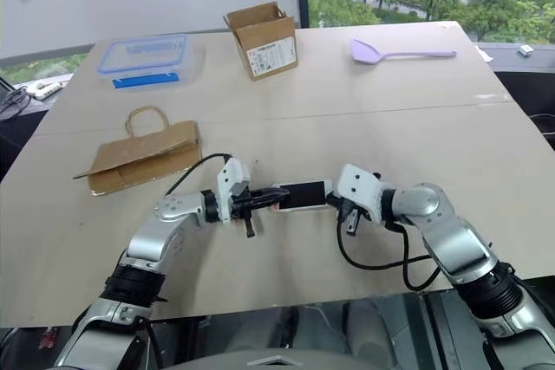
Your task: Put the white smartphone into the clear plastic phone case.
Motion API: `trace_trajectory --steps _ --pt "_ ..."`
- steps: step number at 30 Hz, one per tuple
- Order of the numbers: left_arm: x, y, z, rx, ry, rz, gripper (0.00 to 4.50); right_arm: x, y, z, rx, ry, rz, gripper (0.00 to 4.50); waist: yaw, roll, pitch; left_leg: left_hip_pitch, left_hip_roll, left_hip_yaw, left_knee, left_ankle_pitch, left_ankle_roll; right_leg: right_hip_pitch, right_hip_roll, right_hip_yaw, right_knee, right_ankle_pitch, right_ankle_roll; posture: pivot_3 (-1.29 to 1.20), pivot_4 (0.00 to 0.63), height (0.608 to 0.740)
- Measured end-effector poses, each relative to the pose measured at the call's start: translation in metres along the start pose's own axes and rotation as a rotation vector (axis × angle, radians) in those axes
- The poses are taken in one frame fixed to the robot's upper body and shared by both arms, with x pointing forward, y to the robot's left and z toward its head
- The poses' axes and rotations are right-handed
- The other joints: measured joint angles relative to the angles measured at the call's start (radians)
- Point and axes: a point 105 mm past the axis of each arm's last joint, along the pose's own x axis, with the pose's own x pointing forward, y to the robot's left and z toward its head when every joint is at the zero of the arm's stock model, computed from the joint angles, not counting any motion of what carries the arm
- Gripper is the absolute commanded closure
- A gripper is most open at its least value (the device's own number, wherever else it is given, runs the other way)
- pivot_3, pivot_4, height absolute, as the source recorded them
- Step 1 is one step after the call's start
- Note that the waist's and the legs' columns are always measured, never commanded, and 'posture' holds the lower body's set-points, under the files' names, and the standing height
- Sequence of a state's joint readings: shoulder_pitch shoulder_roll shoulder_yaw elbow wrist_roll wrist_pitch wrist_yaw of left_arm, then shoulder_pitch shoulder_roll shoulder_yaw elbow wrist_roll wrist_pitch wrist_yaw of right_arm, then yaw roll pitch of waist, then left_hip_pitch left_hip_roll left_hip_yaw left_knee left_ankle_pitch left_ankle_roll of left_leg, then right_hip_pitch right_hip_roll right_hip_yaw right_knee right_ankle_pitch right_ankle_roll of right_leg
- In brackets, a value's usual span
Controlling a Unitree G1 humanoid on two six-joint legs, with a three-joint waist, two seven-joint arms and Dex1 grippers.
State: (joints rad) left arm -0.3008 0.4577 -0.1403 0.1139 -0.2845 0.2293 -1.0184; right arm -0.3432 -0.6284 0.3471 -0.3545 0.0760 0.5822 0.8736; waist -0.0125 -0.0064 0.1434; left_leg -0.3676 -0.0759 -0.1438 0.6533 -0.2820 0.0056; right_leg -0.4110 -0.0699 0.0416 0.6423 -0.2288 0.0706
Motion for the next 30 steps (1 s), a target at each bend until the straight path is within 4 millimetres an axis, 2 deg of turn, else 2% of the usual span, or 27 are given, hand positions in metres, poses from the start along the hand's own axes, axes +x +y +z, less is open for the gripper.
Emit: trace_trajectory --steps 5,12,16,19,25,30 --pt "0.007 -0.003 0.003 -0.006 0.016 0.022 4.45 0.003 0.000 0.000 -0.031 0.028 0.035 4.50 0.001 0.000 -0.001 0.002 0.000 0.000 0.000 0.000 0.000 0.002 0.000 0.000 0.000 0.000 0.000 0.00 0.150 0.740" --pt "0.027 -0.011 0.004 -0.015 0.018 0.031 4.45 0.012 -0.001 -0.008 0.014 0.061 0.079 4.50 0.002 -0.001 -0.006 0.010 0.000 -0.001 0.000 -0.002 0.004 0.010 0.000 -0.001 0.000 0.000 0.000 0.00 0.150 0.740" --pt "0.038 -0.011 0.001 -0.029 0.027 0.035 4.45 0.017 -0.001 -0.016 0.075 0.106 0.091 4.50 0.004 -0.003 -0.013 0.025 0.000 -0.003 -0.002 -0.004 0.006 0.027 0.000 -0.003 -0.003 -0.005 0.007 0.00 0.150 0.740" --pt "0.041 -0.008 -0.002 -0.036 0.042 0.041 4.45 0.020 -0.001 -0.022 0.119 0.136 0.100 4.50 0.004 -0.004 -0.017 0.031 0.000 -0.003 -0.001 -0.004 0.006 0.034 0.000 -0.004 -0.005 -0.006 0.009 0.00 0.150 0.740" --pt "0.043 0.002 -0.006 -0.050 0.070 0.055 4.45 0.022 -0.002 -0.026 0.134 0.158 0.115 4.50 0.003 -0.006 -0.029 0.034 0.000 -0.003 -0.002 -0.004 0.006 0.036 0.000 -0.003 -0.005 -0.006 0.009 0.00 0.150 0.740" --pt "0.040 0.006 -0.005 -0.054 0.067 0.068 4.45 0.027 -0.007 -0.022 0.201 0.059 0.040 4.50 0.000 -0.004 -0.027 0.033 0.001 -0.003 -0.002 -0.004 0.006 0.035 0.000 -0.002 -0.005 -0.006 0.009 0.00 0.150 0.740"
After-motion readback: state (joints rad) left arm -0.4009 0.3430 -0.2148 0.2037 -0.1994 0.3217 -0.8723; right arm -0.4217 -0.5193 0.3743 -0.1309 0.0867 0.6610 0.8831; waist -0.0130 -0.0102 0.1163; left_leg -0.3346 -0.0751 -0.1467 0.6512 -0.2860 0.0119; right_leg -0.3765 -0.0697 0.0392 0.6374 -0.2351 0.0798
